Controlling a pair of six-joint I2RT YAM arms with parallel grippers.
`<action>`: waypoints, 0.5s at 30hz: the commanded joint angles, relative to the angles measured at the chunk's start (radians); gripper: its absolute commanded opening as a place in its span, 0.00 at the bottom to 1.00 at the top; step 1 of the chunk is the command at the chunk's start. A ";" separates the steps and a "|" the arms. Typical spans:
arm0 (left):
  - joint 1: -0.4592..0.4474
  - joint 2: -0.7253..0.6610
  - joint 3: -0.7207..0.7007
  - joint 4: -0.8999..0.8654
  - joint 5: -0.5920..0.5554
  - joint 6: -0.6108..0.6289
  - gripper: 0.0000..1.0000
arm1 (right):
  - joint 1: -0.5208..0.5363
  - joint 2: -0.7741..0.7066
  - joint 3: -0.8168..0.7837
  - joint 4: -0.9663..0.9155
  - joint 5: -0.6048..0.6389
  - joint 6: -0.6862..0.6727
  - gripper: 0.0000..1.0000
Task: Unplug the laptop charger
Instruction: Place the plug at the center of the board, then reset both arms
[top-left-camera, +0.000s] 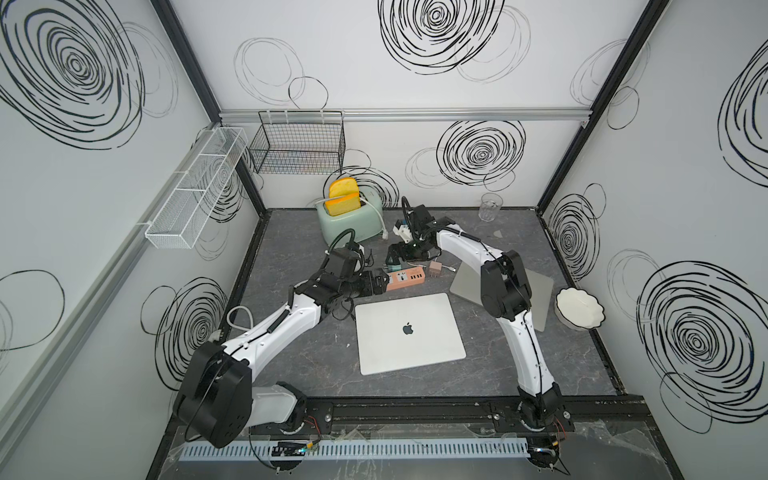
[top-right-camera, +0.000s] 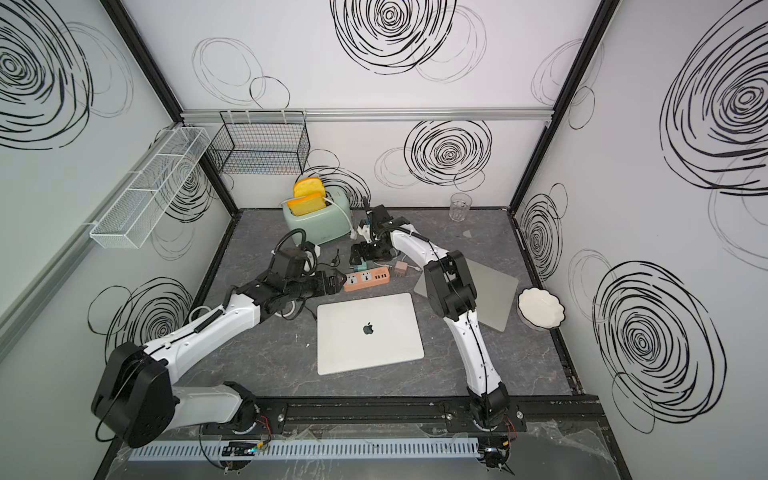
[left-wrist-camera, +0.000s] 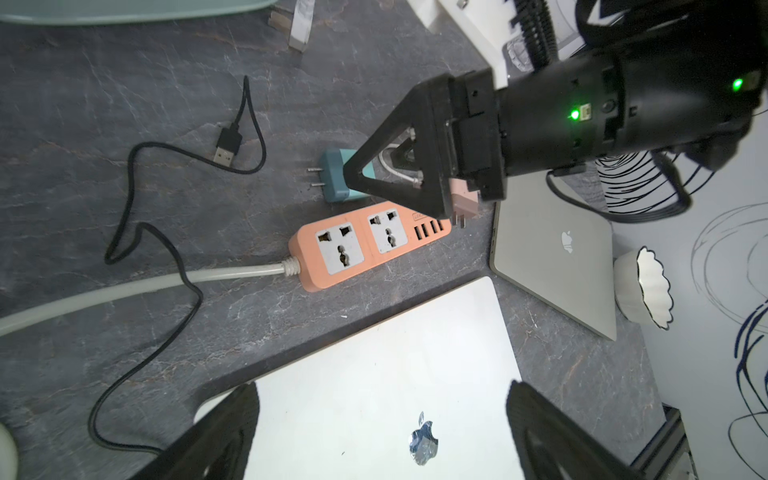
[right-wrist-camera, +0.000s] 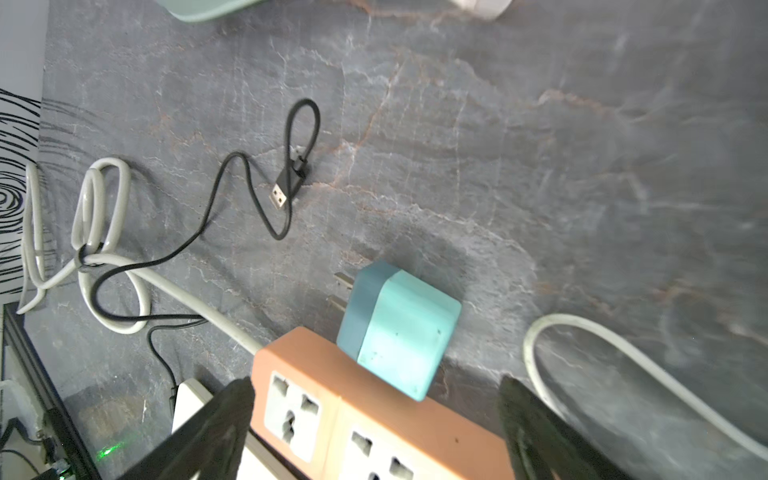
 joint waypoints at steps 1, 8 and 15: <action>0.040 -0.034 -0.007 -0.027 -0.014 0.060 0.97 | 0.005 -0.180 -0.036 -0.004 0.082 -0.049 0.99; 0.201 -0.166 -0.065 0.037 0.029 0.072 0.97 | -0.050 -0.605 -0.415 0.141 0.131 -0.085 0.99; 0.366 -0.261 -0.136 0.098 -0.144 0.044 0.97 | -0.183 -1.100 -0.895 0.420 0.269 -0.012 0.99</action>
